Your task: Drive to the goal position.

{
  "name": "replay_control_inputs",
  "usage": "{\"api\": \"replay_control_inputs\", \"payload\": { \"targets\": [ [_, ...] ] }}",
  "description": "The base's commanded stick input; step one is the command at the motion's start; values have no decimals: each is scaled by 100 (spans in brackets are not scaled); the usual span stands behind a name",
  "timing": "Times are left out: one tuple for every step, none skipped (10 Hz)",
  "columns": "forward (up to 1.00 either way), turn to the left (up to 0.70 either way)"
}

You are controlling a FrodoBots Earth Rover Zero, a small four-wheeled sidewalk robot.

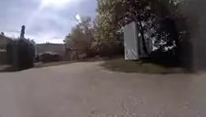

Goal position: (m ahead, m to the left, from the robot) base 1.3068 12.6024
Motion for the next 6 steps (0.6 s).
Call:
{"api": "replay_control_inputs", "payload": {
  "targets": [
    [100,27],
    [100,27],
    [100,27],
    [100,27],
    [100,27],
    [100,27]
  ]
}}
